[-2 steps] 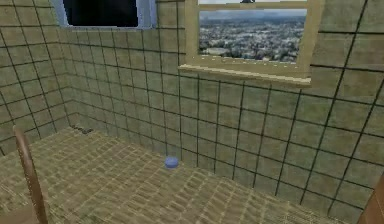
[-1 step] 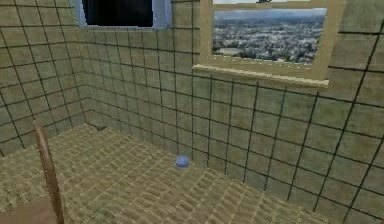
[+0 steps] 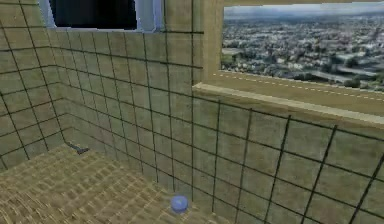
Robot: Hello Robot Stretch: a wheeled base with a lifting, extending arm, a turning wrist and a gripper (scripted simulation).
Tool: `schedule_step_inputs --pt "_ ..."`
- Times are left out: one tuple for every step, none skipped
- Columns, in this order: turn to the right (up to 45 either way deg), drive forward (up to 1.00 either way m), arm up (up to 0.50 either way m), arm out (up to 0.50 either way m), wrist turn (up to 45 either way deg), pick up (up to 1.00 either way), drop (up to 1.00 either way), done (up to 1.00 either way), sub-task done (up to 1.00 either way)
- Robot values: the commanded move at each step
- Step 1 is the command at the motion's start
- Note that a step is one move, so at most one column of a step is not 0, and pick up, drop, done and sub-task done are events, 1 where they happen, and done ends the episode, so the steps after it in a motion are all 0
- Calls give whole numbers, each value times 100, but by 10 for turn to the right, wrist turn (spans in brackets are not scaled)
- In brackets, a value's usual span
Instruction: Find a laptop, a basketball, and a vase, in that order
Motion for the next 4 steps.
schedule_step_inputs --pt "-210 0 0 0 0 0 0 0 0" --pt "0 50 0 0 0 0 0 0 0" --pt "-330 0 0 0 0 0 0 0 0" --pt "0 60 0 0 0 0 0 0 0"
